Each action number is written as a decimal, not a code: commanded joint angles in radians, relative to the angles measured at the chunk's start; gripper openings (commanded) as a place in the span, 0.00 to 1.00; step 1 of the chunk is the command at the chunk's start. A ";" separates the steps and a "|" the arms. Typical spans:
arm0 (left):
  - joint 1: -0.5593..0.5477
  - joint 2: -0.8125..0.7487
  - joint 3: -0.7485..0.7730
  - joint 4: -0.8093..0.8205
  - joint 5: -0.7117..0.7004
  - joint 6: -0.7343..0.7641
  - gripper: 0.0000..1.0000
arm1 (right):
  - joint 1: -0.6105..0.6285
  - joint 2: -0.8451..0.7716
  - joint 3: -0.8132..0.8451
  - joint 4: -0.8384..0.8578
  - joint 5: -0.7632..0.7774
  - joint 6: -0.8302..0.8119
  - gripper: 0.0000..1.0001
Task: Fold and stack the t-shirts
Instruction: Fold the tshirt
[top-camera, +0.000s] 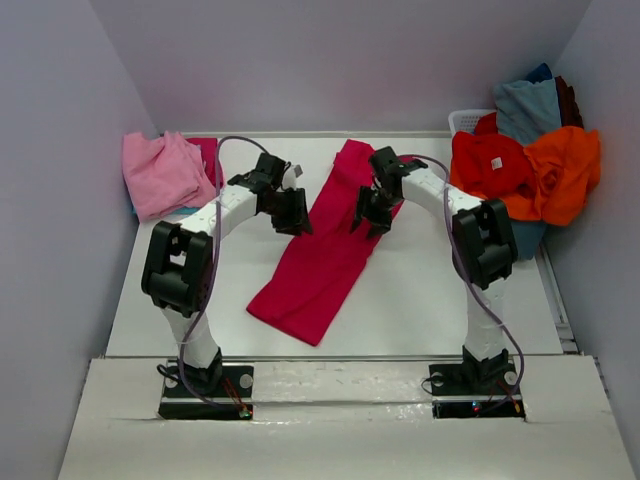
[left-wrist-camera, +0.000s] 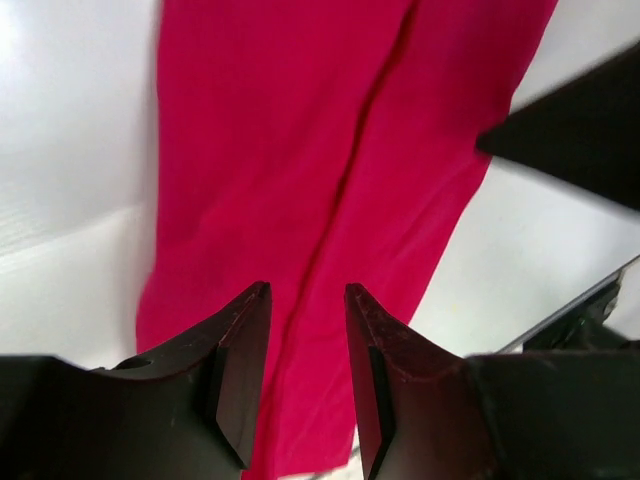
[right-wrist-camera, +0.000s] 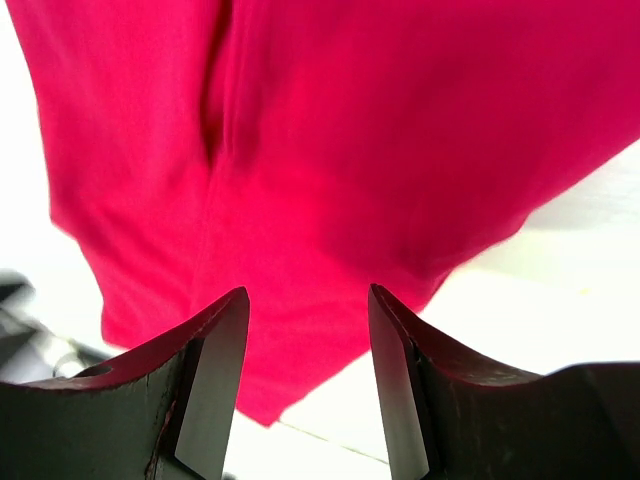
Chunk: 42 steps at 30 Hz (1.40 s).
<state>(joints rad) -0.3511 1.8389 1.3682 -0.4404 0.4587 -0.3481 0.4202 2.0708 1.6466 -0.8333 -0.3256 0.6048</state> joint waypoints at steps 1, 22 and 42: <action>-0.040 -0.095 -0.070 -0.153 -0.095 0.043 0.47 | -0.021 0.052 0.158 -0.027 0.143 0.049 0.57; -0.347 -0.090 -0.118 -0.415 -0.450 0.034 0.39 | -0.196 0.426 0.660 -0.145 0.303 0.089 0.57; -0.683 0.200 -0.112 -0.531 -0.454 0.029 0.99 | -0.225 0.566 0.791 -0.216 0.092 -0.125 0.57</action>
<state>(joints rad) -0.9554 1.9633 1.3209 -1.0039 -0.1097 -0.3077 0.2020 2.5999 2.4588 -1.0397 -0.2199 0.5682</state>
